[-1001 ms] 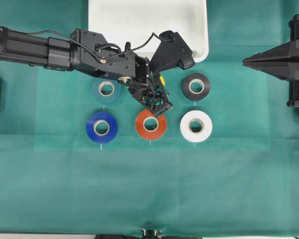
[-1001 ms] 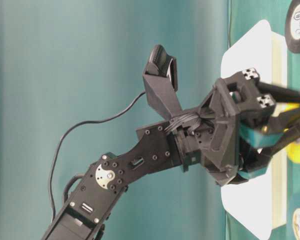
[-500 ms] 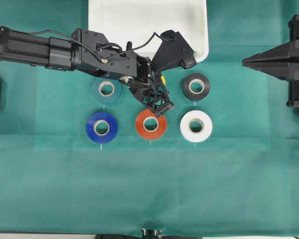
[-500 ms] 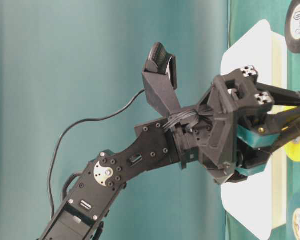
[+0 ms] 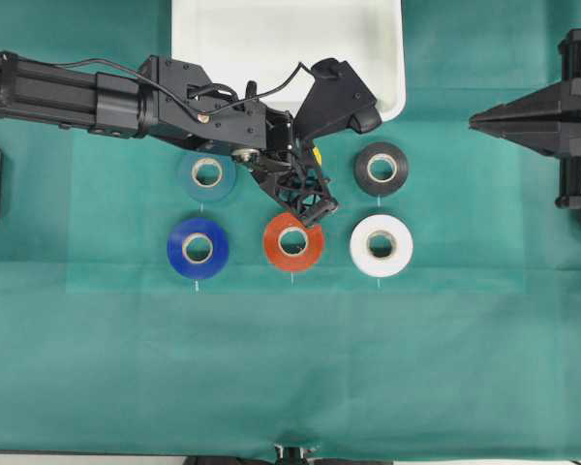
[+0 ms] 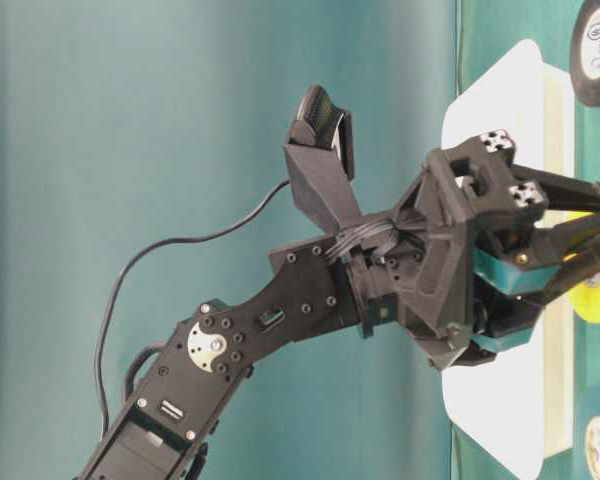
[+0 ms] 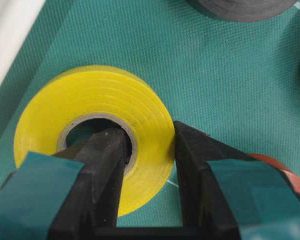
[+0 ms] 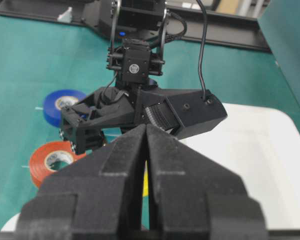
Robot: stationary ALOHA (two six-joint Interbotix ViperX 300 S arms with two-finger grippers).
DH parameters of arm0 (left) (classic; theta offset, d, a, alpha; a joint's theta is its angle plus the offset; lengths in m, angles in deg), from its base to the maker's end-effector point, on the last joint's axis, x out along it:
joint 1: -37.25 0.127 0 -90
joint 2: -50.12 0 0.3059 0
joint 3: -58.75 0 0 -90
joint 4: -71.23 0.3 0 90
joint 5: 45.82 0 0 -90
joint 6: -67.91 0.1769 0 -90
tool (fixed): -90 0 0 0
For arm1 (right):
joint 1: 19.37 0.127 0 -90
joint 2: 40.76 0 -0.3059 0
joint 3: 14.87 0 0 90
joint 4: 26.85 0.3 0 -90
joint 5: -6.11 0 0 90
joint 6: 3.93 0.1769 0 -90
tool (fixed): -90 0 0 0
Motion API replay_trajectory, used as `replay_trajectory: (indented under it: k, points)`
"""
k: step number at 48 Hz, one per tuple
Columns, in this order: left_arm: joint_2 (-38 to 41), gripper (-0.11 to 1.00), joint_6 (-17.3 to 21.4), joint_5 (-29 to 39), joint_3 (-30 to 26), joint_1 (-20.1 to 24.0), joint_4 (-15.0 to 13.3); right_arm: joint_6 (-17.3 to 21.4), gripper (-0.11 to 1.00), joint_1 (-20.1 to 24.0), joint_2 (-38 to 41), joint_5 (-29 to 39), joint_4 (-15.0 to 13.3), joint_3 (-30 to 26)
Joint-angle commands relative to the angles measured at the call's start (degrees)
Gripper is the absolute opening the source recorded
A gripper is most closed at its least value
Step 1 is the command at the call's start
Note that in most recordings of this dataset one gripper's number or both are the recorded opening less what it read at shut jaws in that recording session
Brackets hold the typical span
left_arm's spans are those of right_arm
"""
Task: Place the tape from the fixed location into the white case.
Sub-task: 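Close the left gripper on the yellow roll's rim through its hole, then lift the yellow tape roll up off the table with the left gripper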
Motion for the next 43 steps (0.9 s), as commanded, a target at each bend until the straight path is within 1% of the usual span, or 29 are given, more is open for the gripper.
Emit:
replay_trajectory:
  k: [1, 6, 13, 23, 29, 38, 43]
  points:
    - [-1.8, 0.25, -0.1, -0.2, -0.9, -1.1, -0.2, 0.0, 0.0, -0.2, 0.4, -0.2, -0.1, -1.2]
    - [-2.9, 0.25, -0.1, 1.0, -1.1, -1.2, -0.1, 0.1, 0.0, -0.2, 0.4, -0.3, -0.1, -1.3]
    - [-5.2, 0.25, 0.0, 4.4, -1.7, -1.2, 0.2, 0.1, 0.0, -0.2, 0.4, -0.3, -0.1, -1.3]
    - [-11.0, 0.25, 0.4, 6.1, -2.3, -1.4, 0.7, 0.3, 0.0, -0.2, 0.4, -0.3, -0.1, -1.3]
    - [-13.7, 0.25, 0.5, 8.7, -2.6, -1.3, 0.7, 0.2, 0.0, -0.1, 0.4, -0.3, -0.1, -1.4]
    - [-15.7, 0.25, 1.3, 13.6, -4.8, -1.6, 1.0, 0.3, 0.0, -0.1, 0.4, -0.3, -0.1, -1.6]
    - [-16.3, 0.25, 2.5, 15.7, -6.9, -1.8, 1.0, 0.3, 0.0, -0.2, 0.4, -0.3, -0.1, -1.6]
